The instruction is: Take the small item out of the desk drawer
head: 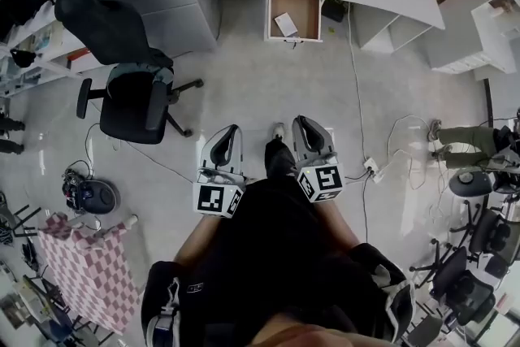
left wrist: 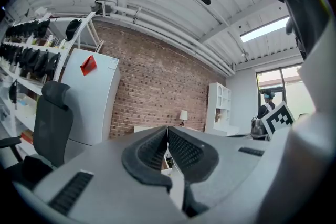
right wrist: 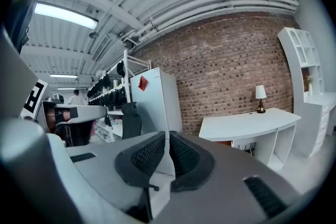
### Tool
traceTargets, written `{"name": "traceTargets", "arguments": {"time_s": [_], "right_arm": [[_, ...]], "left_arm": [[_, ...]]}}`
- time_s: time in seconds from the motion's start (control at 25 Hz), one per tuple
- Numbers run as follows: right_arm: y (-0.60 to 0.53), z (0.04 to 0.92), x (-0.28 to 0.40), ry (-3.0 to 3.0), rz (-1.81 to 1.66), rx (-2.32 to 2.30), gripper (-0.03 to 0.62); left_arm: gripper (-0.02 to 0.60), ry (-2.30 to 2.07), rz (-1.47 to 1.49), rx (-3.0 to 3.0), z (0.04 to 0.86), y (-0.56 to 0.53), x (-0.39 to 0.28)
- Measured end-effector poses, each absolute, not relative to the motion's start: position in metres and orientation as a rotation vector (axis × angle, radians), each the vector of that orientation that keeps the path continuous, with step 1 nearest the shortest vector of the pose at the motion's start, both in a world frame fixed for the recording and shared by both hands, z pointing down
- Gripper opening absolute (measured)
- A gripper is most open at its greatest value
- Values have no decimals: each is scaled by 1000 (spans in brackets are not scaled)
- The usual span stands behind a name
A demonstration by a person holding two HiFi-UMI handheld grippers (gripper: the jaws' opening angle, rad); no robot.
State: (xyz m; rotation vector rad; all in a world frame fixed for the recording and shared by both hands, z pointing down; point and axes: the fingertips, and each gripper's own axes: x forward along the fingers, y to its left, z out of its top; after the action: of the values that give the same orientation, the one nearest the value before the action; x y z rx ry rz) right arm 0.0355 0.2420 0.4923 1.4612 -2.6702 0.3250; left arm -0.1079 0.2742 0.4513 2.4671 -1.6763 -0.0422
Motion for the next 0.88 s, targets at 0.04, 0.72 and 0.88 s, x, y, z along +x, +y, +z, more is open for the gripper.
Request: {"name": "traceTargets", "arguments": {"time_s": [0.04, 0.72, 0.88], "right_arm": [[225, 491, 39, -2676, 323, 1452, 48], [-2, 521, 106, -2658, 311, 1328, 48], [-37, 538, 97, -2633, 338, 1322, 48]], "left_arm": [[9, -1674, -38, 2478, 448, 257, -102], [9, -1656, 40, 2504, 450, 57, -9], [9, -1658, 40, 2498, 459, 26, -17]]}}
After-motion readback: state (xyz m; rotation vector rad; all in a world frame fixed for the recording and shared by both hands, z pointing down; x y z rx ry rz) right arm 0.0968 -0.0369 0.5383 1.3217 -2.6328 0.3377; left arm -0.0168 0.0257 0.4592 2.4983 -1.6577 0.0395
